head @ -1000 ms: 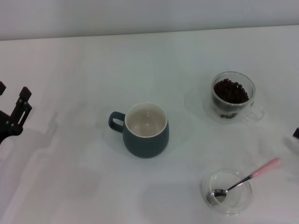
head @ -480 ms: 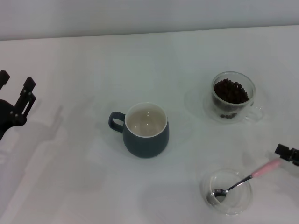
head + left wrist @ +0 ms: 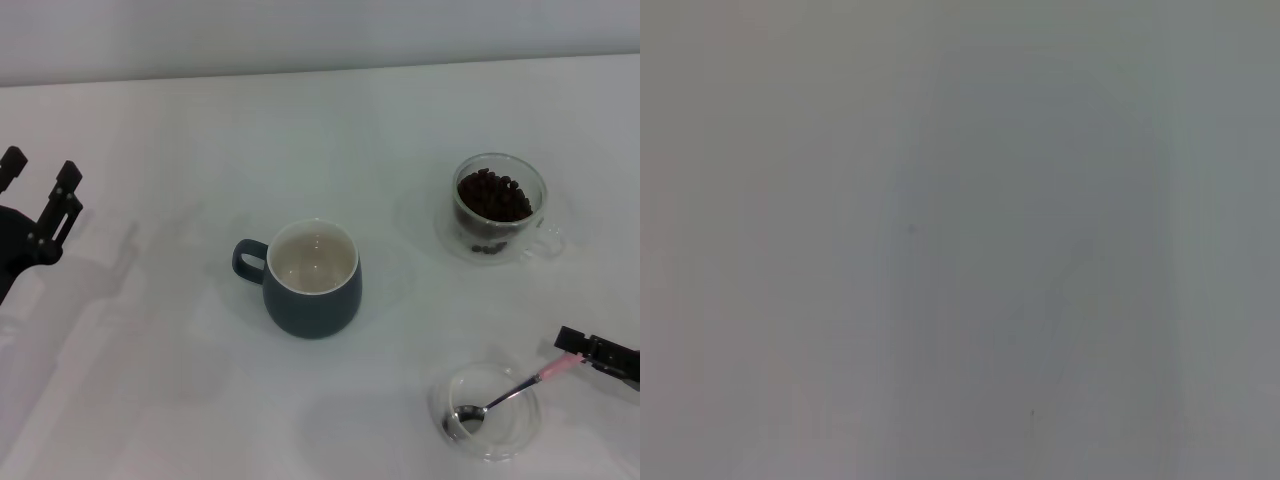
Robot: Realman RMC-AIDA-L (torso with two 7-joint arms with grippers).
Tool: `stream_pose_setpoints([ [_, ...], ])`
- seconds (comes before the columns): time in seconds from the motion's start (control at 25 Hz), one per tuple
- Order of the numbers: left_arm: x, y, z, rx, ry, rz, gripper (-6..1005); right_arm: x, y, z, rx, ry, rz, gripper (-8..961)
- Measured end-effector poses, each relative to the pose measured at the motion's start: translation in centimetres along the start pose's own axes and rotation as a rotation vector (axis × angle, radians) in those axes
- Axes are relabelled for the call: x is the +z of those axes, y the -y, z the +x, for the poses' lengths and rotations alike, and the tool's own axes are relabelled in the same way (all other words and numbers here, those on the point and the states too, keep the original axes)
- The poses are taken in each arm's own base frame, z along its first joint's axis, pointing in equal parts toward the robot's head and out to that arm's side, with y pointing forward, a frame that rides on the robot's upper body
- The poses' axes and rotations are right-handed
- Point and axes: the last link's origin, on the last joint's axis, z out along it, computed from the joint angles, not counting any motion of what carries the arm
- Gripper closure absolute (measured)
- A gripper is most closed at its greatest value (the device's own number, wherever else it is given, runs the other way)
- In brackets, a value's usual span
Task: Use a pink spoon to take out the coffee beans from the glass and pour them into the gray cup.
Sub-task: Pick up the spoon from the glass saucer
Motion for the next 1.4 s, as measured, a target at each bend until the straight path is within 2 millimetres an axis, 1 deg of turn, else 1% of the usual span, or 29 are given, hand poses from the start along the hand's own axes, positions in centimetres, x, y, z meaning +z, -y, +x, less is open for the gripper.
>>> stream_pose_setpoints([
  [0.24,0.07,-0.06,-0.02,0.0,0.001,-0.002,394,0.33,-0.27,0.01,-0.006,-0.017,-0.017,277],
  [0.6,0.07,-0.16,-0.1,-0.001,0.004,-0.004,395,-0.19,-0.09,-0.26,-0.006,-0.025,-0.006,277],
  [0.92,0.14,-0.07,-0.31,-0.001,0.02,0.001,394,-0.08,-0.31,-0.45,-0.008,-0.03,-0.02,289],
  [1.16,0.23,-0.06,-0.32,-0.001,0.022,0.003,394,0.18,-0.32,-0.58,-0.014,-0.04,-0.02,329],
  [1.4,0.46,-0.07,-0.23,0.0,0.018,-0.001,395,0.29,-0.19,-0.66,-0.017,-0.042,-0.01,400],
])
